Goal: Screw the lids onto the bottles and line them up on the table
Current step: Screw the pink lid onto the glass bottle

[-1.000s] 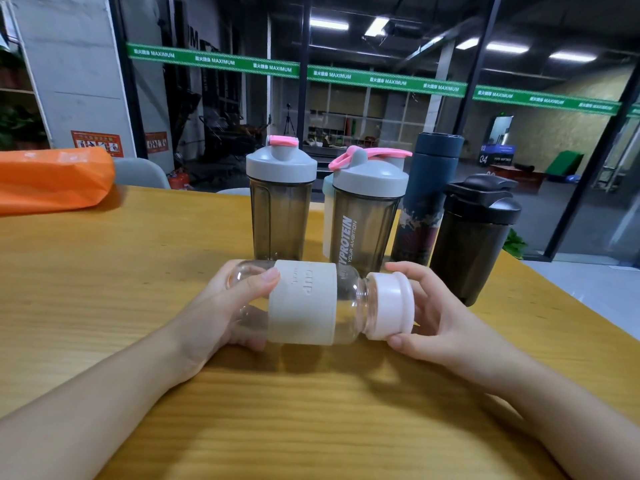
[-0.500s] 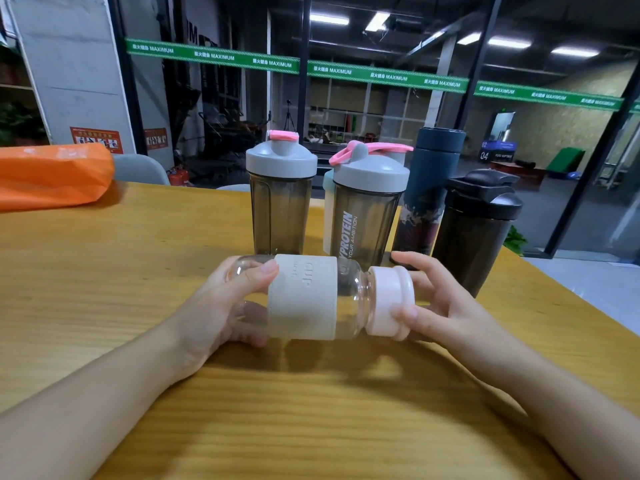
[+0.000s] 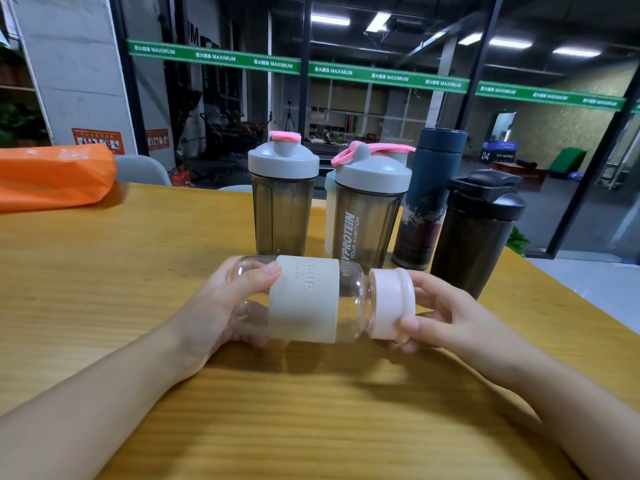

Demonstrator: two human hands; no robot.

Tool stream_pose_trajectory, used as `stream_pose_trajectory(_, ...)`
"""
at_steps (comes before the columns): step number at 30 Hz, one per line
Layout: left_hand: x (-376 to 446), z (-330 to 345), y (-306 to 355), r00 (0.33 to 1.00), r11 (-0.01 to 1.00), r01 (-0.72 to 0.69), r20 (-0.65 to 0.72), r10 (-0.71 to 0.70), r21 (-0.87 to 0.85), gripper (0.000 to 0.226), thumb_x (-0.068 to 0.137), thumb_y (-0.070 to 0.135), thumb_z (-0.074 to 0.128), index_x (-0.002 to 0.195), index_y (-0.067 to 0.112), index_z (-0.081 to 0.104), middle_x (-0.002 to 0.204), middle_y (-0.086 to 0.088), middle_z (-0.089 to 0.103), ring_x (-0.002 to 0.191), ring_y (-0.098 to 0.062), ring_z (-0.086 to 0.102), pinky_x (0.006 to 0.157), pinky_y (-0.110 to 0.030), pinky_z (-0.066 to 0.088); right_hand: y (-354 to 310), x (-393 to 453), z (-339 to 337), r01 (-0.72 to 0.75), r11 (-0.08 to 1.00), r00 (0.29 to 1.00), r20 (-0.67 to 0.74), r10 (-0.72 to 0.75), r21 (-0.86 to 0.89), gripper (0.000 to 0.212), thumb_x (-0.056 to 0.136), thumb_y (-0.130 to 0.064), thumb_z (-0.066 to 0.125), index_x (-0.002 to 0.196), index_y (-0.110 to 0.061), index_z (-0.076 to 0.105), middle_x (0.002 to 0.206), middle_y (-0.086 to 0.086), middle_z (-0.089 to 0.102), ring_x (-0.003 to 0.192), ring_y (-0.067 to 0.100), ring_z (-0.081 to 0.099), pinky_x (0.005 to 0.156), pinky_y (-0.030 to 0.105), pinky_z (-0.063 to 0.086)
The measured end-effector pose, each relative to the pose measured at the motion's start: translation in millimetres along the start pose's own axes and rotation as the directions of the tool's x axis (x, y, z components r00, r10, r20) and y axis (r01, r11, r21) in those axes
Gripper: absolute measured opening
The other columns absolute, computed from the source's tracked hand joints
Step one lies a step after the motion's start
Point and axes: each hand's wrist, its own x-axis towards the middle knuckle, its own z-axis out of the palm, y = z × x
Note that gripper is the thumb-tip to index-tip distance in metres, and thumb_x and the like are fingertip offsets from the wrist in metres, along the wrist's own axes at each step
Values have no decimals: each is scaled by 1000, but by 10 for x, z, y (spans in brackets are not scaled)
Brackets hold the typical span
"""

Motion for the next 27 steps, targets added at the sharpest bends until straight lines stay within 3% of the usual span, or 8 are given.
stream_pose_trajectory(2,-5,9,1,1000,1000,-2,3,2,-1,72,47,51,73,106,14,56,75,2,68,57,-20,58,45,-32,47,-11,5,17,-37,999,999,-7,37,-3,57,63,-50,64,111,-18,61,78,8,69,70,22,66,60,25,53)
stream_pose_trajectory(6,-10,25,2,1000,1000,3,8,-3,4,72,46,51,73,107,15,56,75,4,69,56,-17,59,45,-32,48,5,14,29,-83,994,996,-34,80,-77,56,65,-63,53,95,-18,67,76,1,67,72,15,62,62,24,50)
stream_pose_trajectory(9,1,29,-2,1000,1000,3,-7,-3,-4,75,47,50,74,109,14,55,77,2,69,55,-18,60,46,-33,48,21,22,50,-66,997,997,-52,65,-29,60,64,-63,56,111,-25,63,86,-8,70,77,12,65,67,26,54)
stream_pose_trajectory(12,5,36,-6,1000,1000,7,-17,-8,-15,75,47,51,73,109,14,55,78,1,68,54,-19,61,48,-33,48,25,27,41,-17,999,996,-92,19,30,79,56,-68,70,126,-38,48,112,-8,64,89,17,69,74,34,58)
stream_pose_trajectory(16,5,35,-12,1000,999,15,-22,-16,-32,71,47,52,72,106,16,56,75,1,67,52,-18,61,50,-34,47,25,6,-1,60,998,998,-1,-60,-23,76,60,-39,80,125,-51,43,131,-14,53,101,30,65,88,43,55)
stream_pose_trajectory(19,11,27,-10,999,999,17,-29,-18,-34,72,47,53,72,107,16,56,79,-1,67,53,-20,62,50,-34,47,42,9,-2,75,997,997,32,-74,-35,77,62,-23,77,123,-56,43,135,-14,48,103,34,63,85,47,54)
stream_pose_trajectory(23,8,26,-6,1000,1000,7,-24,-8,-25,70,47,52,72,105,16,56,76,0,67,52,-20,60,49,-32,46,50,11,-26,41,997,999,20,-40,-64,81,61,-28,78,132,-45,42,128,-9,55,95,33,66,83,48,56)
stream_pose_trajectory(27,8,15,-8,1000,1000,3,-17,-3,-14,72,48,52,72,107,14,55,77,1,68,54,-20,61,47,-32,46,2,2,-15,-21,997,1000,2,21,-71,71,61,-44,71,127,-28,50,100,1,67,72,22,67,62,27,52)
